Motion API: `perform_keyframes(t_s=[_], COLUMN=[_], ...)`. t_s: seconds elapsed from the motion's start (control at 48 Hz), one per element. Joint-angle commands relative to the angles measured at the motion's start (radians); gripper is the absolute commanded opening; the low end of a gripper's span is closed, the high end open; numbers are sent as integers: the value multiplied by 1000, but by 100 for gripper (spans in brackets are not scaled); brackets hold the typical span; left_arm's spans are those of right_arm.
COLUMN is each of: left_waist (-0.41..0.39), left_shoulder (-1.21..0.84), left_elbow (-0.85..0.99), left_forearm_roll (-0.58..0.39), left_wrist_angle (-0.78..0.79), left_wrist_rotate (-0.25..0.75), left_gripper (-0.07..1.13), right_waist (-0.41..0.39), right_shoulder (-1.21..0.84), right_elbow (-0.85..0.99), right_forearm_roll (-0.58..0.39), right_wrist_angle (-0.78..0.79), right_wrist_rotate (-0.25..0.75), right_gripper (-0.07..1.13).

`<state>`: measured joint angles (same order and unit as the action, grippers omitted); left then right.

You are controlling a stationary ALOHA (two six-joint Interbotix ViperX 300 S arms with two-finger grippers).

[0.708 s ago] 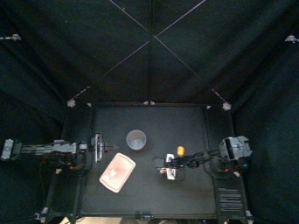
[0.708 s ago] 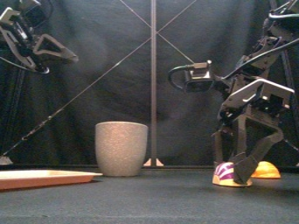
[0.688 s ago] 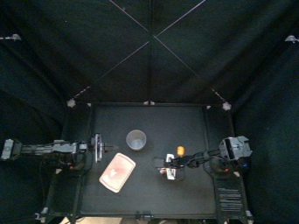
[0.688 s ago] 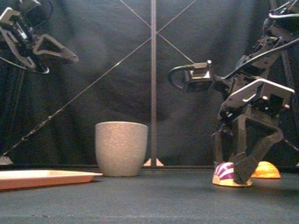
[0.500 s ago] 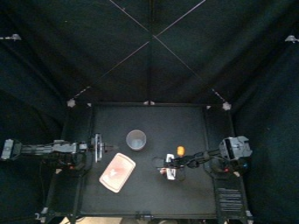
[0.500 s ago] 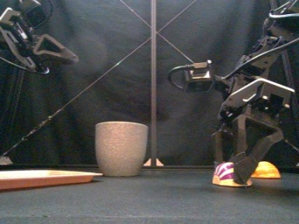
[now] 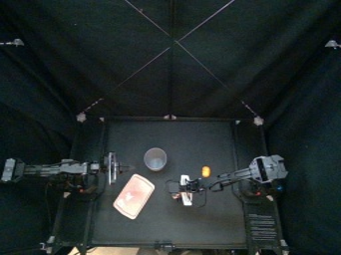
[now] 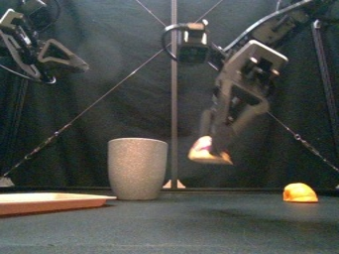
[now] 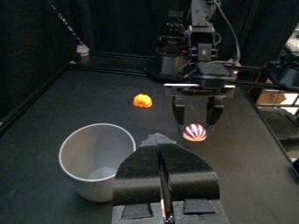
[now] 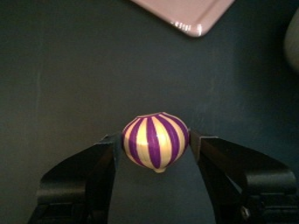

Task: Pick the onion then place it on the pink plate
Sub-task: Place onion on the pink plate

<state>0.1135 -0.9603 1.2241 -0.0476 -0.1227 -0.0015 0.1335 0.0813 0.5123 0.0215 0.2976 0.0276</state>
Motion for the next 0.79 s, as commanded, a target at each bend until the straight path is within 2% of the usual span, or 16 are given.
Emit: perform_keyframes(t_s=[0.021, 0.208, 0.333, 0.583, 0.792], left_waist=[11, 18, 26, 35, 46], left_shoulder=[3, 0, -2, -3, -3], left_elbow=[-17, -18, -20, -8, 2], left_forearm_roll=[-2, 2, 5, 5, 5], left_wrist_angle=[-11, -11, -11, -11, -9], left_wrist_rotate=[2, 8, 8, 8, 8], left_gripper=[7, 7, 7, 7, 7], right_waist=[0, -5, -5, -6, -8], right_shoulder=[20, 169, 288, 443, 486], right_elbow=[-117, -314, -465, -664, -719], right_forearm_roll=[-41, -146, -183, -187, -178], right_wrist_angle=[-12, -17, -2, 48, 51], right_wrist_rotate=[-2, 0, 2, 0, 2], right_gripper=[74, 74, 74, 74, 81])
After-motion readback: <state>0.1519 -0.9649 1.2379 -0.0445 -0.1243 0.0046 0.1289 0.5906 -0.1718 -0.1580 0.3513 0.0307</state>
